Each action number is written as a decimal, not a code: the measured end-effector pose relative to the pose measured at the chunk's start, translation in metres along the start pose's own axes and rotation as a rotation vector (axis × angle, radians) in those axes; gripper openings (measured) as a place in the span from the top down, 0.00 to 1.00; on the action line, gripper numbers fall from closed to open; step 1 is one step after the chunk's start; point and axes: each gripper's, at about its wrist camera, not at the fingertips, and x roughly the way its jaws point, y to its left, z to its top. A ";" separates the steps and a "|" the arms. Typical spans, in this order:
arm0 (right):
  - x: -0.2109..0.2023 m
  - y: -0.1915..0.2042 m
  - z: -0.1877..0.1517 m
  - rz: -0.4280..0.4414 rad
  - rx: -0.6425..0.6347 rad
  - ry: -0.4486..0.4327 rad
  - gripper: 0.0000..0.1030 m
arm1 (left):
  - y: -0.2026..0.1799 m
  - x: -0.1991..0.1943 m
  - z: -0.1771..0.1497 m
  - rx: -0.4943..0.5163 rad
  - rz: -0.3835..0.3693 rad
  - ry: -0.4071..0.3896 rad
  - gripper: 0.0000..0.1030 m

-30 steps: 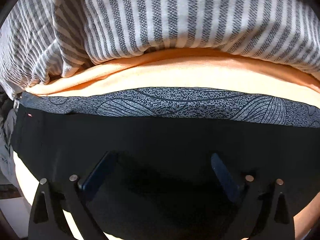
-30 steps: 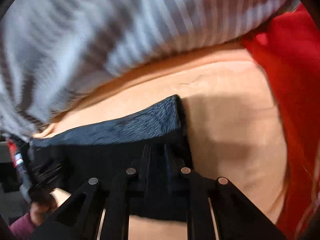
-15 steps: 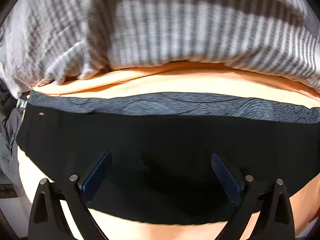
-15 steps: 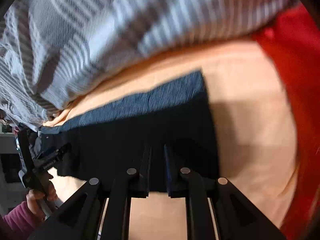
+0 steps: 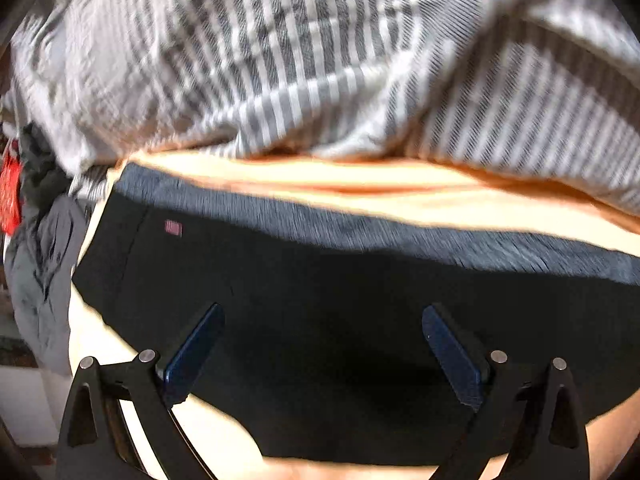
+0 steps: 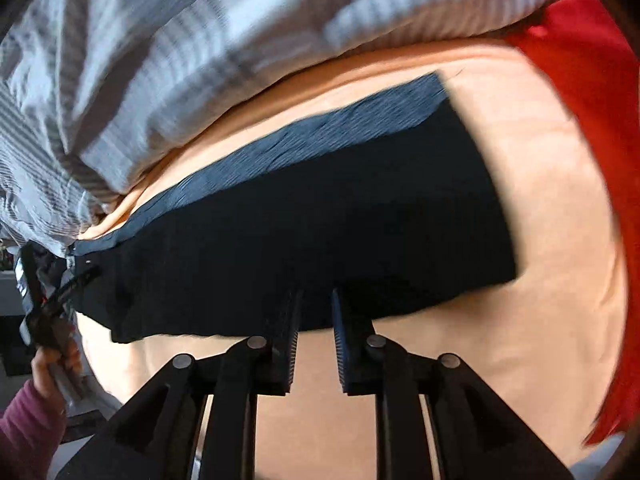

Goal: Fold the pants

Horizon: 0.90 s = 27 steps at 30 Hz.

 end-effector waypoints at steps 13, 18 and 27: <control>0.070 0.140 -0.064 0.091 0.034 0.038 0.82 | 0.107 0.090 0.061 0.040 0.153 -0.019 0.02; 0.101 0.203 -0.084 0.253 -0.032 0.091 0.53 | 0.147 0.066 0.051 0.036 0.038 -0.038 0.02; 0.183 0.289 -0.132 0.406 -0.139 0.217 0.45 | 0.203 0.093 0.000 0.009 -0.005 0.014 0.00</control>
